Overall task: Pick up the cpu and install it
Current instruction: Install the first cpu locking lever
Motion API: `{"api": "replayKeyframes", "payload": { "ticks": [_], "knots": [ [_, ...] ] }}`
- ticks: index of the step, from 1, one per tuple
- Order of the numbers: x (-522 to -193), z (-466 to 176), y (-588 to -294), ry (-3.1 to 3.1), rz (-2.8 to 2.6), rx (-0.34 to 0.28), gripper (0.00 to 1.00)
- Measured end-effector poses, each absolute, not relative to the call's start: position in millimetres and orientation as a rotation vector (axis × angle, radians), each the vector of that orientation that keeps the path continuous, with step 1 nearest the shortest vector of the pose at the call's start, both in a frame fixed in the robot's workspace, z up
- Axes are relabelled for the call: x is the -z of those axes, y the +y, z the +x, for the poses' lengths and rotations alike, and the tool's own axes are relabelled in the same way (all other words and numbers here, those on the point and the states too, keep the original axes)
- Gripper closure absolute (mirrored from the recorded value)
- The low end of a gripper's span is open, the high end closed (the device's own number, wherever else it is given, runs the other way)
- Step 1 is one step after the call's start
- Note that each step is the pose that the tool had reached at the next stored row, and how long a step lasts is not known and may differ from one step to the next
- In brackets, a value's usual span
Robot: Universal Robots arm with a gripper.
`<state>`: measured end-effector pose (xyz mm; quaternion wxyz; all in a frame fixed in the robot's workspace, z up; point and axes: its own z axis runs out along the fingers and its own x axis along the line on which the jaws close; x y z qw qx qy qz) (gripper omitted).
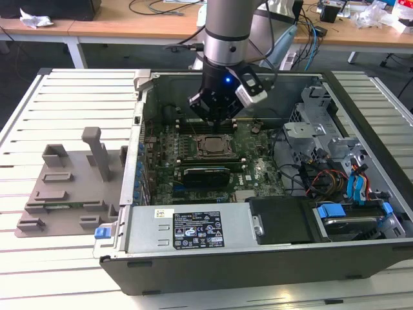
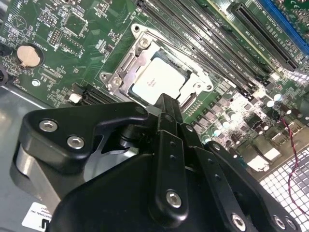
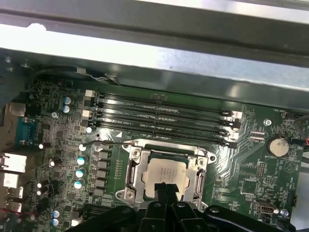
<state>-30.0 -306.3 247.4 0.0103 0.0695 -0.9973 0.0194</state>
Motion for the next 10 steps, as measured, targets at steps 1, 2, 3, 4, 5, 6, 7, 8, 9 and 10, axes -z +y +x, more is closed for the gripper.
{"api": "replayKeyframes", "payload": {
  "ticks": [1,2,3,4,5,6,7,8,9,10],
  "knots": [
    [-247.4,-30.8,-305.9,-3.113,0.217,-0.061,0.89],
    [-247.4,-31.4,-305.7,-3.113,0.217,-0.061,0.89],
    [-247.4,-32.1,-305.6,-3.113,0.217,-0.061,0.89],
    [-247.4,-33.1,-305.3,-3.113,0.217,-0.061,0.89],
    [-247.4,-34.0,-305.2,-3.113,0.217,-0.061,0.89],
    [-247.4,-36.0,-304.9,-3.113,0.217,-0.061,0.89],
    [-247.4,-38.0,-304.7,-3.113,0.217,-0.061,0.89],
    [-247.4,-39.8,-304.5,-3.113,0.217,-0.061,0.89],
    [-247.4,-41.0,-304.3,-3.113,0.217,-0.061,0.89],
    [-247.4,-43.7,-304.0,-3.113,0.217,-0.061,0.89]
  ]
}}
